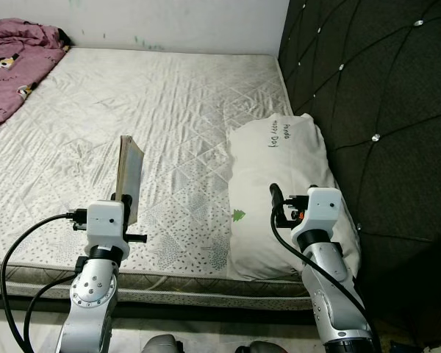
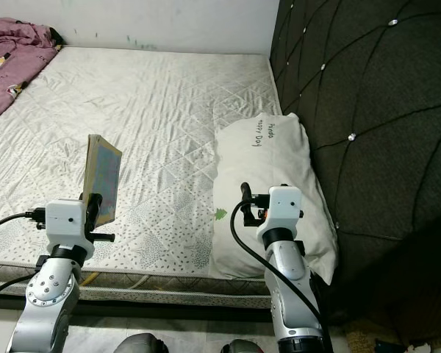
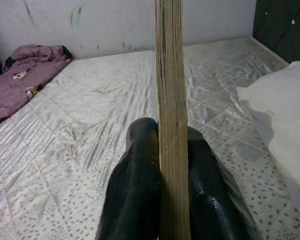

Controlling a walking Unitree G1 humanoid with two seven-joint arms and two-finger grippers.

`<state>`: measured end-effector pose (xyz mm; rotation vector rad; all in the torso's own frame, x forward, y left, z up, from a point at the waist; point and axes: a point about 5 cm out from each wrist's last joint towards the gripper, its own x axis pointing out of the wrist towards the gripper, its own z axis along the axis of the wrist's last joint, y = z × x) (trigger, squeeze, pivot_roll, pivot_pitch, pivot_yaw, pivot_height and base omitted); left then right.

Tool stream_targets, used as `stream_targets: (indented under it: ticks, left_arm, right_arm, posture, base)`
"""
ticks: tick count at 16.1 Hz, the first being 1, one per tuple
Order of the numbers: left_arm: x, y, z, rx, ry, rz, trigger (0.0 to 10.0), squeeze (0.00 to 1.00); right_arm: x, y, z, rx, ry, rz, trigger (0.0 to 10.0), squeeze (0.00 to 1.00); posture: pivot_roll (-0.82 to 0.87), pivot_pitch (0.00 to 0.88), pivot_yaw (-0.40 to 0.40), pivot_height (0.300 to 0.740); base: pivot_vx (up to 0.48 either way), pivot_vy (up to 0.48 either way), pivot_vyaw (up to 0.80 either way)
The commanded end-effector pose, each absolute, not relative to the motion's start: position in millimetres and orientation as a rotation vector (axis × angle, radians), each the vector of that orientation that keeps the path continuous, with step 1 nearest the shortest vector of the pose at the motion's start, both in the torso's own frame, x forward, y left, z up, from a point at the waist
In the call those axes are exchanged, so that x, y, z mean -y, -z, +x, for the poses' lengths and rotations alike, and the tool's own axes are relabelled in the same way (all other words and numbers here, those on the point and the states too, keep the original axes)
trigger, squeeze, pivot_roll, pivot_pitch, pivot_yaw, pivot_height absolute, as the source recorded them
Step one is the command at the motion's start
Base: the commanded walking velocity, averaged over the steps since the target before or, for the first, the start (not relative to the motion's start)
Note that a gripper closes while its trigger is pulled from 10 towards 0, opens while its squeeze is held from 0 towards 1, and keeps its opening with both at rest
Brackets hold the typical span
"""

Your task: Clean up the room

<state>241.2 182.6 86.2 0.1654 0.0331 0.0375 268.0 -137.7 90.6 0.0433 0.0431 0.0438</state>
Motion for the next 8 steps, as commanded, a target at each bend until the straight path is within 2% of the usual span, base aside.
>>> stream_targets:
  ticks: [1, 5, 8]
  left_arm:
    - [-183.0, -96.3, 245.4, 0.016, -0.047, 0.173, 10.0, 0.00]
    - [-182.7, -96.3, 246.0, 0.016, -0.046, 0.174, 10.0, 0.00]
    - [-182.5, -96.3, 246.5, 0.017, -0.046, 0.175, 10.0, 0.00]
  right_arm:
    - [135.5, -90.6, 269.1, -0.046, -0.052, 0.049, 10.0, 0.00]
    - [135.4, -90.4, 269.4, -0.049, -0.055, 0.044, 10.0, 0.00]
    - [135.0, -90.3, 269.5, -0.050, -0.057, 0.043, 10.0, 0.00]
  posture:
    - [0.04, 0.047, 0.007, 0.740]
    - [0.04, 0.047, 0.006, 0.736]
    - [0.04, 0.046, 0.006, 0.693]
  base:
    - [0.000, 0.000, 0.00]
    - [0.000, 0.000, 0.00]
    - [0.000, 0.000, 0.00]
